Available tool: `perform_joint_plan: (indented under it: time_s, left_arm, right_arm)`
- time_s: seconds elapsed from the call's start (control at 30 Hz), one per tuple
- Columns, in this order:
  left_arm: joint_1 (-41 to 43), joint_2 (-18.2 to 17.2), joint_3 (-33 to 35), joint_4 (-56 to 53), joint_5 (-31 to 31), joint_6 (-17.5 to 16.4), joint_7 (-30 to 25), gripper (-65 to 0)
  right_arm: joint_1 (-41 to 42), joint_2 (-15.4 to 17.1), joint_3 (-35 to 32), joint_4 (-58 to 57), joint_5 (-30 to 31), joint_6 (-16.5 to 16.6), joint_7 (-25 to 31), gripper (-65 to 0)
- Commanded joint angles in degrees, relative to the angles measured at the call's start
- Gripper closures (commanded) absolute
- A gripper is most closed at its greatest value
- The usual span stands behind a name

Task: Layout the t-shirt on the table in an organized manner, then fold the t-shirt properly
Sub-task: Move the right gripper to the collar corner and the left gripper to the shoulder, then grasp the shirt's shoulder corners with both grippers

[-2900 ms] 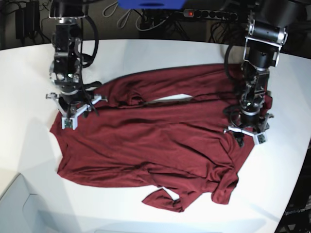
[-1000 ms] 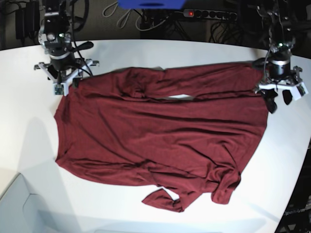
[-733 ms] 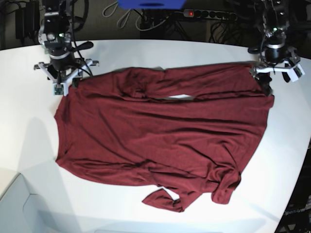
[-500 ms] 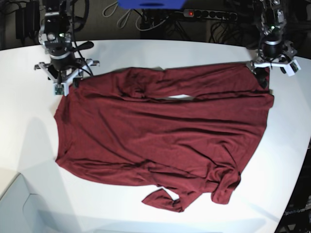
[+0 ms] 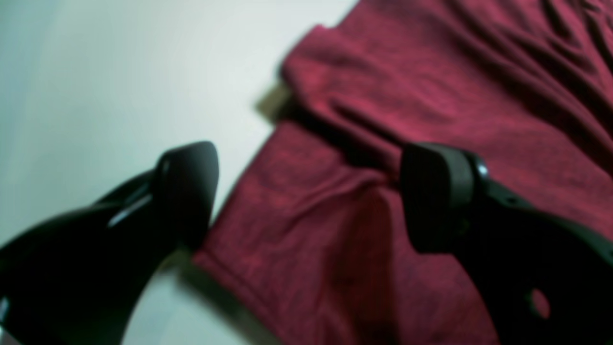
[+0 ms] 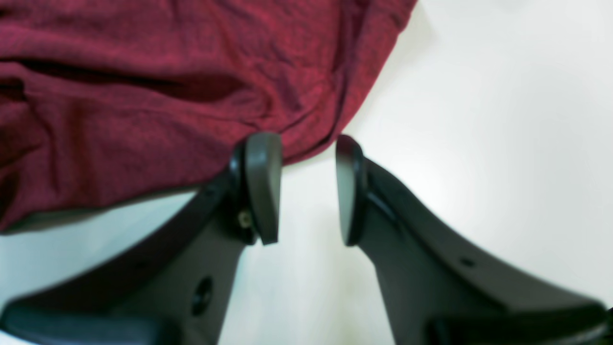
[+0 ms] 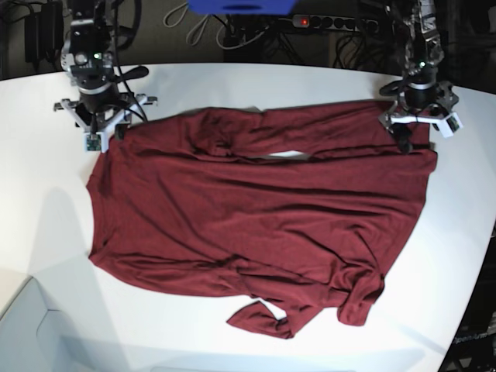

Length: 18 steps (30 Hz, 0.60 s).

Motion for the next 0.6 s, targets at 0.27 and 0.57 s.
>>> perform_joint_plan:
  time_s: [0.27,0.57]
  left_arm:
    - [-2.91,-0.3,1.57,-3.84,-0.26,-0.27,0.32,-57.7]
    - [-5.2,-0.39,1.92,-5.43,-0.26,-0.36,0.32,-43.1]
  right_arm:
    - [0.28,1.14,0.19,1.11,-0.14,0.0,1.16,-20.1]
    - [0.28,2.37,0.19,1.11,-0.23,0.0,1.16,-20.1]
